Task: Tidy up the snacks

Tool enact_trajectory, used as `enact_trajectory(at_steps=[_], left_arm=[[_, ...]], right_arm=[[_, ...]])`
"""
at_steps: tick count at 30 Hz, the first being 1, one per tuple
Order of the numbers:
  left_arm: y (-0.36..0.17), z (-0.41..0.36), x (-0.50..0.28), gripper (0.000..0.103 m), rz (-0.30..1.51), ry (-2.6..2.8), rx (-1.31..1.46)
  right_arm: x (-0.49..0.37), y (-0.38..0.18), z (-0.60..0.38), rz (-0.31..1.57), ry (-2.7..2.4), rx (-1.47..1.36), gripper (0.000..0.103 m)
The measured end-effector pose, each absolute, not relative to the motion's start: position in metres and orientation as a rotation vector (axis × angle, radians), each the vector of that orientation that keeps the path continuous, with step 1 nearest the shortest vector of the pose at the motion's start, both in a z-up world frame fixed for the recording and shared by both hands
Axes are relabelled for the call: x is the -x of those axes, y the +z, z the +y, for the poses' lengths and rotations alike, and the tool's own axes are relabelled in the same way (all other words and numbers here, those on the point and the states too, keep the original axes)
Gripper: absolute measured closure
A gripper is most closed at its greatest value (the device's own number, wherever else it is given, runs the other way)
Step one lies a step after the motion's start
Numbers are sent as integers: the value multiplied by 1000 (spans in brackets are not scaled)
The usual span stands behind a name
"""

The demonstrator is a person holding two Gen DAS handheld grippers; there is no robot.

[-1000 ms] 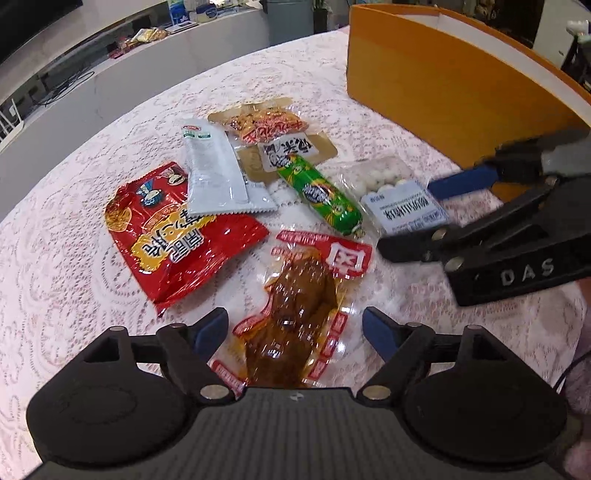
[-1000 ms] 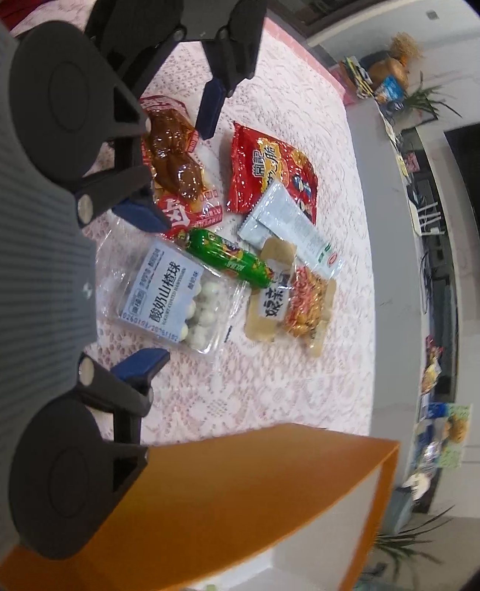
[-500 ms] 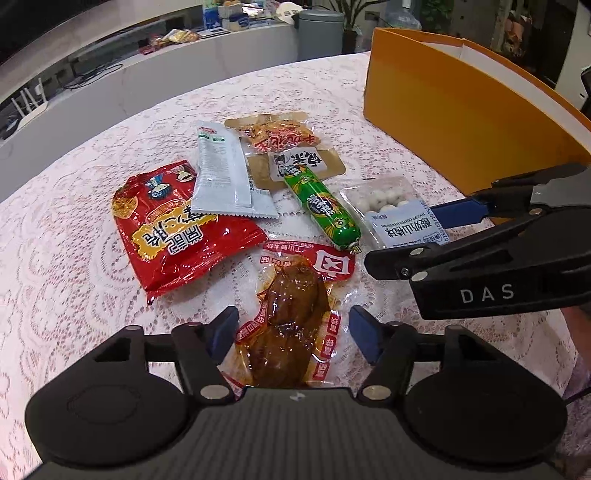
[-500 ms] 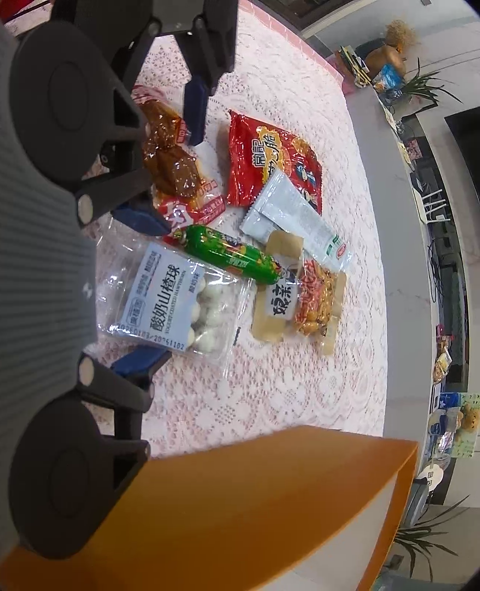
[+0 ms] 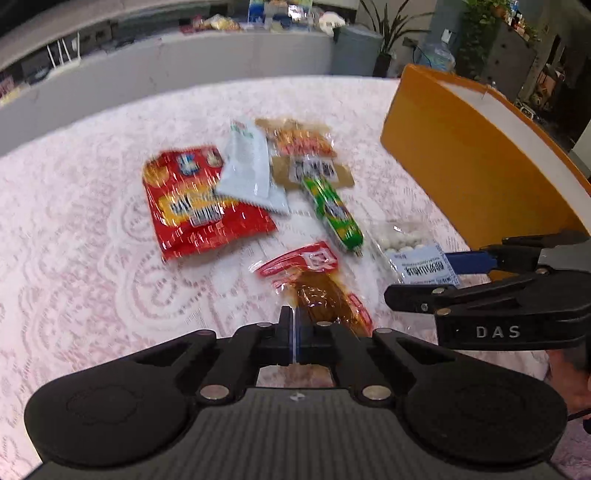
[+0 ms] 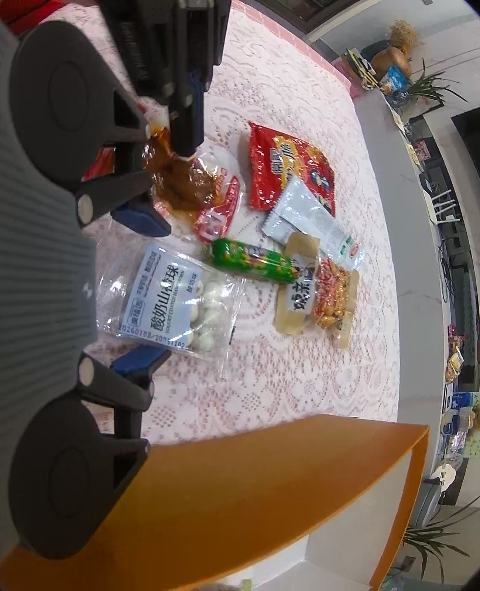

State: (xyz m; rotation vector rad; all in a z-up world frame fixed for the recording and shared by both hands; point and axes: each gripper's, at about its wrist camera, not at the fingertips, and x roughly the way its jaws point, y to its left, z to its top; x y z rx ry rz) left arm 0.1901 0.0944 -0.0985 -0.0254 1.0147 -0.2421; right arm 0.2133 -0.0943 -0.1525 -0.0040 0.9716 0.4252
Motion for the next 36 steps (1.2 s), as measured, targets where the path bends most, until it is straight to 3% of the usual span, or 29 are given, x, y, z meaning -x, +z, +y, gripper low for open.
enact_trajectory(at_steps=[1, 3, 5, 22, 31, 36], left_arm=[[-100, 94, -190, 96, 1017, -220, 15], [-102, 95, -189, 72, 1018, -198, 21], [-104, 97, -190, 61, 1037, -205, 72], [-108, 130, -186, 61, 1017, -157, 501], [-111, 103, -196, 61, 1020, -166, 421], [-99, 99, -189, 69, 968, -180, 399]], right_arm=[[-211, -152, -95, 972, 429, 1, 41], [-207, -151, -95, 967, 441, 1, 41], [-203, -150, -96, 962, 455, 9, 40], [-195, -160, -97, 935, 507, 67, 40], [-195, -160, -98, 931, 512, 64, 40], [-195, -160, -99, 930, 519, 61, 40]])
